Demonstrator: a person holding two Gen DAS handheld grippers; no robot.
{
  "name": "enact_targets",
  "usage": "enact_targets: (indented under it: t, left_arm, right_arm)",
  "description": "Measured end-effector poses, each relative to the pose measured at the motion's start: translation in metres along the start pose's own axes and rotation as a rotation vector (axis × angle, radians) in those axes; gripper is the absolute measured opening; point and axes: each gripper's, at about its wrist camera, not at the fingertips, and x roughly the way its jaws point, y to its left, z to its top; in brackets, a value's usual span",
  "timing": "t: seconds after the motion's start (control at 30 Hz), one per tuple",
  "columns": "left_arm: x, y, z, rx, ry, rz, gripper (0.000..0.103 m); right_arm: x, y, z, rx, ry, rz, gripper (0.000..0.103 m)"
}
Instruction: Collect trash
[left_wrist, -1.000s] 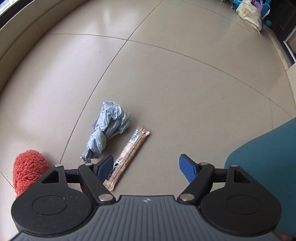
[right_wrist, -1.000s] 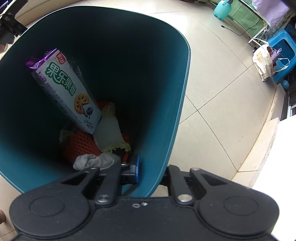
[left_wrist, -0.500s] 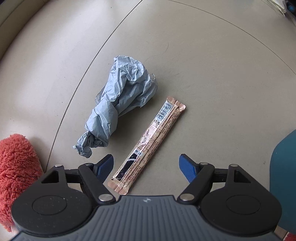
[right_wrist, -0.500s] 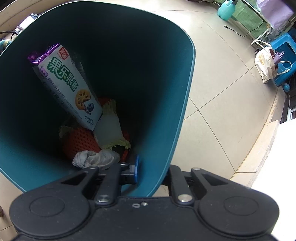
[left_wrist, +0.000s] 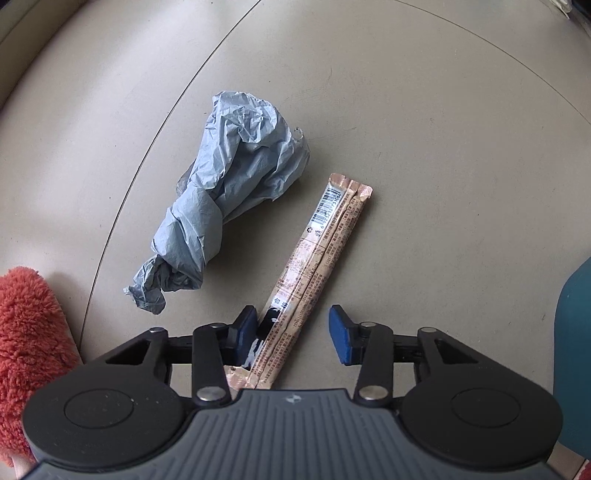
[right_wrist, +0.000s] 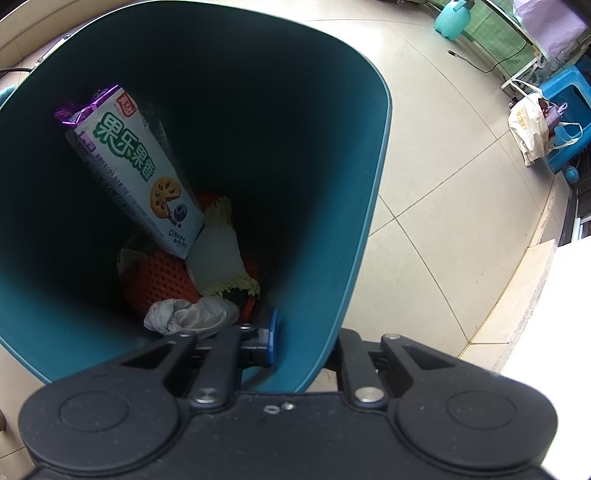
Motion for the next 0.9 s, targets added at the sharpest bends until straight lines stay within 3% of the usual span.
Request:
enact_targets:
  t: [0.1,0.43,0.9]
  left_arm:
    - [0.001,-0.002,0.001,-0.006,-0.003,0.017,0.028]
    - [-0.016,-0.026,-0.003,-0.008,-0.014,0.089,0.022]
    - [-0.105,-0.039,-0.017,-0.008,-0.079,0.107,0.021]
  right_arm:
    - [0.000,0.000,0.001,0.000,0.000,0.000,0.013]
    - [-0.001,0.000,-0.001,0.007,-0.014,0.002,0.013]
    - [-0.007,0.000,0.000,0.028,-0.020,0.005,0.012]
